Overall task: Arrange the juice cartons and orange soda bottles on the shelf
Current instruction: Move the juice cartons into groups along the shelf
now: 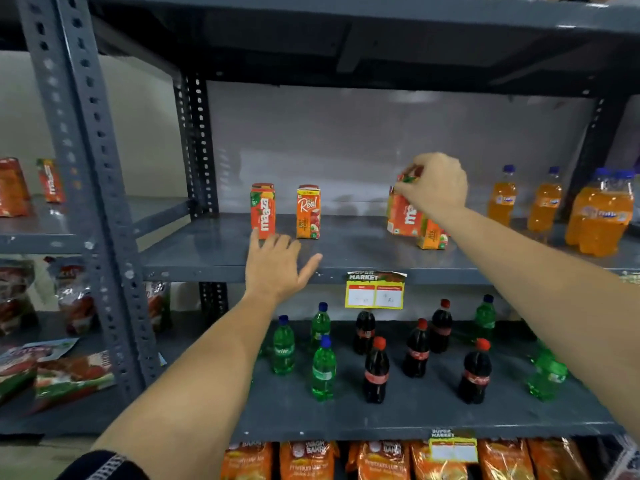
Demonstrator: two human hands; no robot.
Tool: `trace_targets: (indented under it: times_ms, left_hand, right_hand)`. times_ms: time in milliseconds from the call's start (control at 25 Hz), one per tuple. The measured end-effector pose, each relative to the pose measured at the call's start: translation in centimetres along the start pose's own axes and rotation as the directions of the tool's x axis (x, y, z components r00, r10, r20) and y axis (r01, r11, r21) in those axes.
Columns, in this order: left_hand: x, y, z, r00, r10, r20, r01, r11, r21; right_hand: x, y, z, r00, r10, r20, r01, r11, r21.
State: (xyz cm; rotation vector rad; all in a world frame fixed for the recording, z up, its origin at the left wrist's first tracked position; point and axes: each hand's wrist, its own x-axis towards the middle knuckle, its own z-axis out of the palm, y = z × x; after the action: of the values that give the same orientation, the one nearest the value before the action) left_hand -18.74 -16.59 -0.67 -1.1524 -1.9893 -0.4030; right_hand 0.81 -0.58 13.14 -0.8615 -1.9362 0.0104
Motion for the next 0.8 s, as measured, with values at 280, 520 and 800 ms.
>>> trace_targets:
  times_ms: [280,520,800]
  left_hand:
    - [-0.1,-0.3,0.4,1.0,-0.005,0.02,0.006,1.0,-0.03]
    - [0.0,-0.2,0.3,0.999,-0.006,0.04,0.007,0.999,-0.036]
    - [-0.1,-0.2,0.2,0.997,-0.003,0.081,0.007,0.999,-0.049]
  right_hand:
    - [0.2,-4.6,6.1,0.994,-0.019,0.11,0.02,1.0,-0.005]
    - [-1.3,-4.4,8.9,0.991,-0.077,0.107,0.083,0.995,-0.049]
    - [3.2,-6.0,6.4,0.903,-0.197,0.383,0.25,0.964,-0.094]
